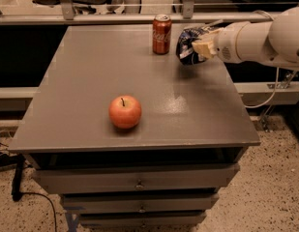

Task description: Move blue chip bag near coke can

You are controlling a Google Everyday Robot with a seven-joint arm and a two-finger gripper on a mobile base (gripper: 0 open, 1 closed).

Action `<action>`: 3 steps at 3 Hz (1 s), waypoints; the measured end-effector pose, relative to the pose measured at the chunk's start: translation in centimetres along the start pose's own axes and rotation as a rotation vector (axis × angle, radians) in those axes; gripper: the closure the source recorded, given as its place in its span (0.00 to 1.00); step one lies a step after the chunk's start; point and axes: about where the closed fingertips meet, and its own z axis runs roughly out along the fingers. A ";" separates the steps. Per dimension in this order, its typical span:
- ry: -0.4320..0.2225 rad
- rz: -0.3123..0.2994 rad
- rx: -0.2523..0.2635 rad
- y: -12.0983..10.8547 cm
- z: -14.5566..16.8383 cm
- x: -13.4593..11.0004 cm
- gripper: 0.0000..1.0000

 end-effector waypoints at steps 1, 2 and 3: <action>-0.021 0.024 -0.004 -0.9 2.3 0.4 1.00; -0.050 0.053 -0.011 -1.6 3.6 0.5 0.83; -0.082 0.077 -0.037 -1.4 5.4 0.3 0.59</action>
Offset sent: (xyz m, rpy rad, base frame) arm 0.0571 0.0004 -0.0197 0.1303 -0.0059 -0.0043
